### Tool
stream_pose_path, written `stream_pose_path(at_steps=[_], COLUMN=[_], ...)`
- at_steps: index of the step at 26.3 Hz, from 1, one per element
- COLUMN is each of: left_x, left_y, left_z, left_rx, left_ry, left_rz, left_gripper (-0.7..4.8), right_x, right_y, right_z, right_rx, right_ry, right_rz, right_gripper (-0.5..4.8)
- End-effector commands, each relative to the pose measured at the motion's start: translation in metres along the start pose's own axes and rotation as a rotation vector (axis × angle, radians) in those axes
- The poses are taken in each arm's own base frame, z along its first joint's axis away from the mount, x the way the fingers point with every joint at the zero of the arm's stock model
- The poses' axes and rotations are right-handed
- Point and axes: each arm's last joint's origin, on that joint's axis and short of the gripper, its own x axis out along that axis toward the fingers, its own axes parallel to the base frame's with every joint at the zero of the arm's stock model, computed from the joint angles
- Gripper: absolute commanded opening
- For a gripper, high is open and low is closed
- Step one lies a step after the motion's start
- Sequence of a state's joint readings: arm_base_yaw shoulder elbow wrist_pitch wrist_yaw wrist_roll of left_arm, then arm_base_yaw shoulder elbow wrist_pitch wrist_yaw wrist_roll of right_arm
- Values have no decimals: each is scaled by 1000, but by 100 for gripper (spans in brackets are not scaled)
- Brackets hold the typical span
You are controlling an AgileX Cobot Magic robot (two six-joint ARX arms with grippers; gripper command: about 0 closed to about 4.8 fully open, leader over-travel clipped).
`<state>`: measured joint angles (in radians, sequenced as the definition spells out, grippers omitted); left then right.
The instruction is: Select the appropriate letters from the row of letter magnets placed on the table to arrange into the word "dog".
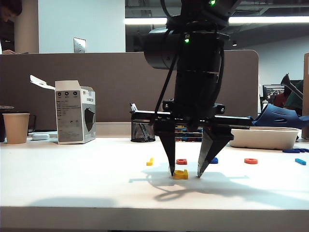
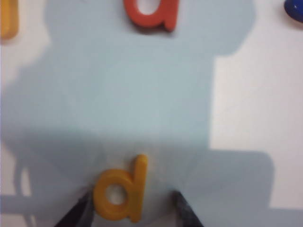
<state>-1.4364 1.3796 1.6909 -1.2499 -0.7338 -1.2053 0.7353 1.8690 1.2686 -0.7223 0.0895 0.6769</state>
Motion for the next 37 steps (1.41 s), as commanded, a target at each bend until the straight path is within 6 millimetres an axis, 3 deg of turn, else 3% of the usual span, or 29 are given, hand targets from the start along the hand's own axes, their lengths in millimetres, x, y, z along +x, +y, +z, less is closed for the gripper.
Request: stream_pose_path(at_steps=[1,18,30,37], left_x=[-1,-1,-1,-1], left_y=[0,0,0,0], left_z=[1,1,1,1], left_rx=[-2,-2,-2,-2], left_ry=[-7,-7,-7,-7], left_rz=[-3,-2,-3,-3], left_gripper=[-5,-5,-5,-5], right_x=[-2,-25,-63,-65], right_y=[0,-5,-56,-91], right_z=[-1,0,23,40], right_rx=[1,-37,6,111], right_ry=[12,-21,-114,-135], right_rz=[-1,16,-42,-76], right_gripper=[213,213,212,212])
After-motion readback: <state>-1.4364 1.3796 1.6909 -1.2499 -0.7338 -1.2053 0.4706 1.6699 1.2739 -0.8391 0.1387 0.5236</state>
